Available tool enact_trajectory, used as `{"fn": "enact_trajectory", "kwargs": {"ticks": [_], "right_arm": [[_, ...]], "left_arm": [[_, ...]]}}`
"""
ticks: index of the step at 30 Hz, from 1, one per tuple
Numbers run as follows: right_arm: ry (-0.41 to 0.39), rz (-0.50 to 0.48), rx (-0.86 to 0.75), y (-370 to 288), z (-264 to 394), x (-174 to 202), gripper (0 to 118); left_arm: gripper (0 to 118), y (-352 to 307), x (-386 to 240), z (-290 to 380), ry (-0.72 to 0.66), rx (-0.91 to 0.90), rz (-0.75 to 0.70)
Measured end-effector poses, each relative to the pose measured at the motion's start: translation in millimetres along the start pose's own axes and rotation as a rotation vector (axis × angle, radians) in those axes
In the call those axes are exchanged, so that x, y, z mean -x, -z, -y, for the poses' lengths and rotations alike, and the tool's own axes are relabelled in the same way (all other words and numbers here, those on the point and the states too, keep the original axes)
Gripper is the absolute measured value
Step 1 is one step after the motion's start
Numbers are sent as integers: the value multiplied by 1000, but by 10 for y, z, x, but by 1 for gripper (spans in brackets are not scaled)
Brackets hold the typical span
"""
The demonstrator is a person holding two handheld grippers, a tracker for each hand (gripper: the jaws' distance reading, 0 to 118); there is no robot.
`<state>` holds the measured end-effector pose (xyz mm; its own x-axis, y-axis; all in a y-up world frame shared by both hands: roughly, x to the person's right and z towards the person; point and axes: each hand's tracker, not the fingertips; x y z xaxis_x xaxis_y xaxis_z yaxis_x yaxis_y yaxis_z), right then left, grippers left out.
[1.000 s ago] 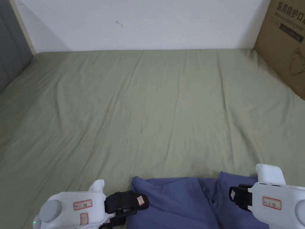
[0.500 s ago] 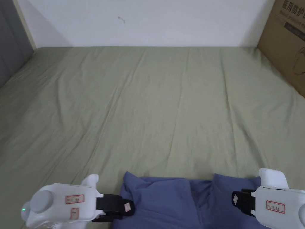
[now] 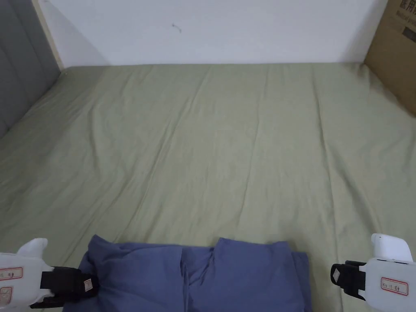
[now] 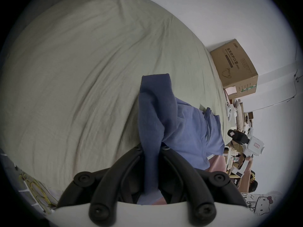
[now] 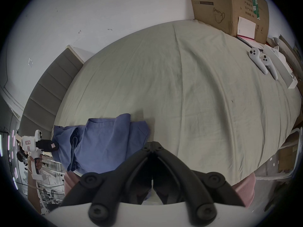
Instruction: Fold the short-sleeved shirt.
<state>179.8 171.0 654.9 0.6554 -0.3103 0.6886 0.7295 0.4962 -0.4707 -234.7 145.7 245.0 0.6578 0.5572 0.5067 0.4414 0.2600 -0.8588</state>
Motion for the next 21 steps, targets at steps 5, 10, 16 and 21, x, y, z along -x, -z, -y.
{"fn": "enact_trajectory", "kwargs": {"ticks": [5, 10, 16, 21], "right_arm": [[8, -4, -2, -30, 11, -66, 0], [23, -6, -20, -87, -11, -164, 0], [63, -9, -25, -119, -10, -340, 0], [98, -19, -43, -189, 12, -517, 0]], "left_arm": [[12, -111, -409, 67, 46, -45, -58], [12, -347, -979, 67, 112, -116, -49], [12, -189, -1951, 153, 267, -149, -101], [12, 393, -2529, 243, 359, -30, -54]]}}
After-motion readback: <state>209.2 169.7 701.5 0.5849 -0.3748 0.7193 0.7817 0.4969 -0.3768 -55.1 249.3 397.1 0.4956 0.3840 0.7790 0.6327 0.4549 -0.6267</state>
